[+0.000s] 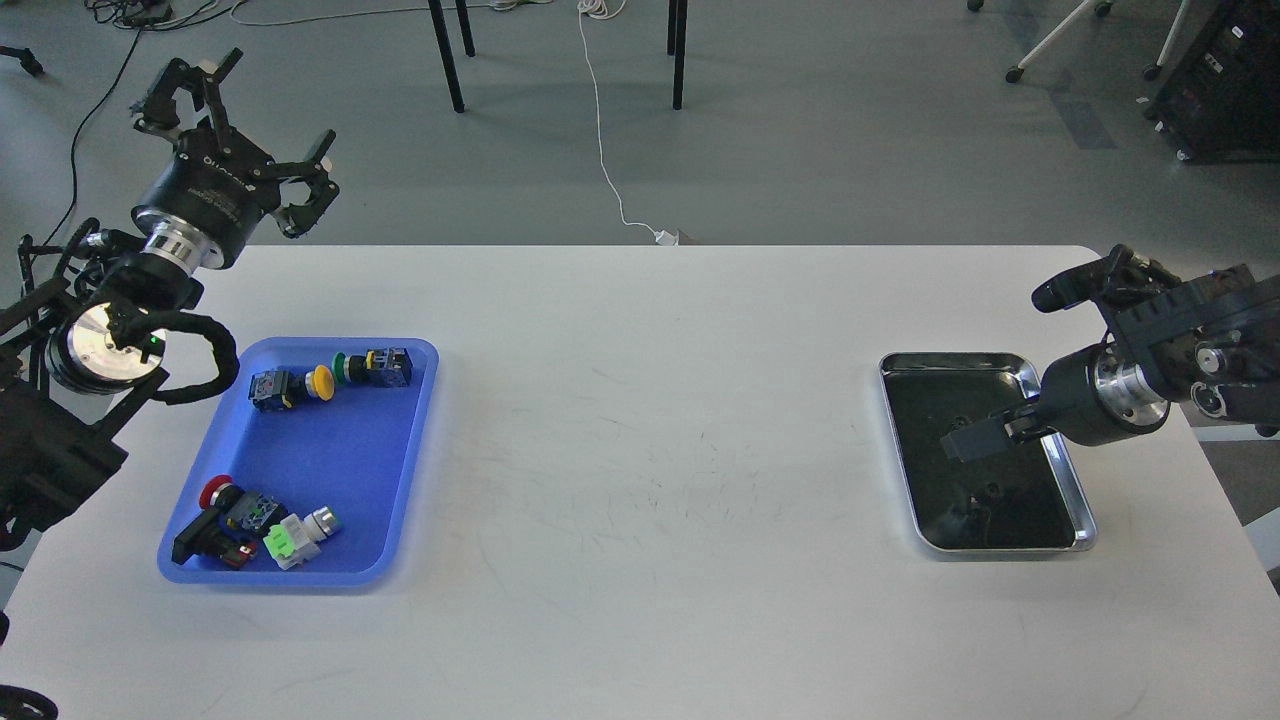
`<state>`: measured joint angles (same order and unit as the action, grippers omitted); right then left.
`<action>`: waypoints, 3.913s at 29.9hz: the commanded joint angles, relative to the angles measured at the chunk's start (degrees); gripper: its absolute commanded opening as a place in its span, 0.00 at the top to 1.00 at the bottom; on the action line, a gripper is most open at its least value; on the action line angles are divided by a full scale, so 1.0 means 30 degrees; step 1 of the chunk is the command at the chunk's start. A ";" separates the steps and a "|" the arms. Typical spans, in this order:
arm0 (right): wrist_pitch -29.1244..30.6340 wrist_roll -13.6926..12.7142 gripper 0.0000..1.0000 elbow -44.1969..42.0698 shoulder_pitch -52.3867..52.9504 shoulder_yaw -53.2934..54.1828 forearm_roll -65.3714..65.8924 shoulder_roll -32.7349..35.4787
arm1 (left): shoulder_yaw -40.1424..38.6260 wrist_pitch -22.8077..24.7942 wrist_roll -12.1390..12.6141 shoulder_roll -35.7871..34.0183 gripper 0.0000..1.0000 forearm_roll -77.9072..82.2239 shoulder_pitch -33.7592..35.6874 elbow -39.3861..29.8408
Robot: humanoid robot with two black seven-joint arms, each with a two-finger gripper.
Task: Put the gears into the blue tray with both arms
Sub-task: 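Grasp the small black gear in the metal tray with the right gripper, then carry the black gear to the table center and open the right gripper, then lift the right gripper away and raise the left arm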
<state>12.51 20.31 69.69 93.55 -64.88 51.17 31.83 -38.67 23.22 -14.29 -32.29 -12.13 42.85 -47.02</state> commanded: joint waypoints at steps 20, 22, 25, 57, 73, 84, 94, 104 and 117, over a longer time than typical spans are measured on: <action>-0.0447 -0.0326 0.43 -0.1432 -0.2442 0.0209 0.0932 -0.0267 | -0.0089 -0.0123 -0.0011 -0.0457 0.02 -0.0028 -0.0162 0.0029; -0.0594 -0.0326 0.47 -0.1637 -0.2618 0.0238 0.0903 -0.0326 | -0.0060 -0.0094 -0.0011 -0.0429 0.02 -0.0028 -0.0191 0.0088; -0.0770 -0.0326 0.51 -0.1667 -0.2735 0.0384 0.0903 -0.0326 | -0.0059 -0.0094 -0.0011 -0.0429 0.02 -0.0028 -0.0338 0.0088; -0.1064 -0.0326 0.85 -0.1289 -0.1042 0.2231 0.0698 0.0407 | -0.0059 -0.0094 -0.0011 -0.0605 0.02 -0.0028 -0.0368 0.0088; -0.4314 0.0024 0.85 0.0094 0.0400 0.2991 -0.3722 -0.7616 | -0.0001 -0.0152 -0.0011 -0.0634 0.02 -0.0028 -0.0338 0.0088; -0.4784 0.2485 0.84 -0.1900 -0.2236 0.3667 -0.4107 -1.0610 | 0.0029 -0.0181 0.0018 -0.0868 0.02 0.0001 -0.0338 0.0088; -0.4931 0.2545 0.84 -0.3131 -0.4053 0.3520 -0.3844 -1.0610 | 0.0087 -0.0181 0.0018 -0.0868 0.02 0.0030 -0.0426 0.0088; -0.4931 0.2545 0.54 -0.3542 -0.4435 0.3578 -0.3872 -1.0610 | 0.0058 -0.0211 0.0018 -0.0839 0.02 0.0001 -0.0455 0.0088; -0.4960 0.2516 0.07 -0.4186 -0.3820 0.8845 -0.4195 -0.7393 | 0.0466 -0.0065 0.0136 -0.0985 0.02 0.0060 -0.0456 0.0059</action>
<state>-2.42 27.96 58.03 82.12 -44.45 38.73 5.33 -38.36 22.95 -14.19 -35.29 -12.08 41.39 -46.75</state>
